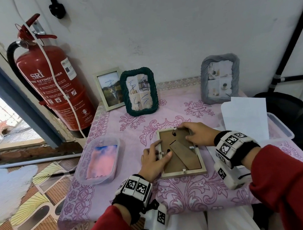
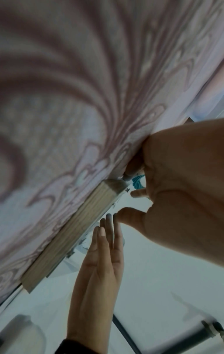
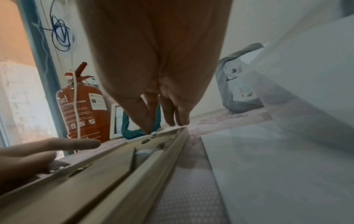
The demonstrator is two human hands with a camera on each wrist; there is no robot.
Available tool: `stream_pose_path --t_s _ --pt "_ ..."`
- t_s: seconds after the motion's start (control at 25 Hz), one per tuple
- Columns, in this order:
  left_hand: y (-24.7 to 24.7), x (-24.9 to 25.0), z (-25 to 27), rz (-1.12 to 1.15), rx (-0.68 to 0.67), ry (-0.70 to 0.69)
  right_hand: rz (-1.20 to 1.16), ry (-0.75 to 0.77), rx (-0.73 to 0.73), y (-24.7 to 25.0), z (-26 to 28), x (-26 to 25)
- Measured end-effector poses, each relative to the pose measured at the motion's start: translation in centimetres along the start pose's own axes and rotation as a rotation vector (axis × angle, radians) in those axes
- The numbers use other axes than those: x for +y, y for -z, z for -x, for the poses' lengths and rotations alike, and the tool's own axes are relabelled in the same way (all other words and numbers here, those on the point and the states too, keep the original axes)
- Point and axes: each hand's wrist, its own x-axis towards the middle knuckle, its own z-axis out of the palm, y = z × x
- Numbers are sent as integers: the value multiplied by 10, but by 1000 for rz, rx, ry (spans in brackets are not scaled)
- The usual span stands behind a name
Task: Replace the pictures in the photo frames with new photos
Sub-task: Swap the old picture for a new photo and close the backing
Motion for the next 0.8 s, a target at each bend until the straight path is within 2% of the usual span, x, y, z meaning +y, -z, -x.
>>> stream_pose_path --t_s 0.08,0.16,0.32,0.48,0.68,0.8 --pt "1 1 -1 52 27 18 35 59 118 -1 7 -3" --pt "3 1 0 122 28 29 42 90 164 -5 16 -5" --pt "5 -1 5 99 114 23 48 68 77 -15 31 -1" --pt "6 7 8 81 93 -1 44 -4 50 -18 39 2" --pt "8 19 10 438 45 32 -1 1 96 -16 43 1" --pt "11 24 14 606 9 -10 -40 16 147 -16 46 -2"
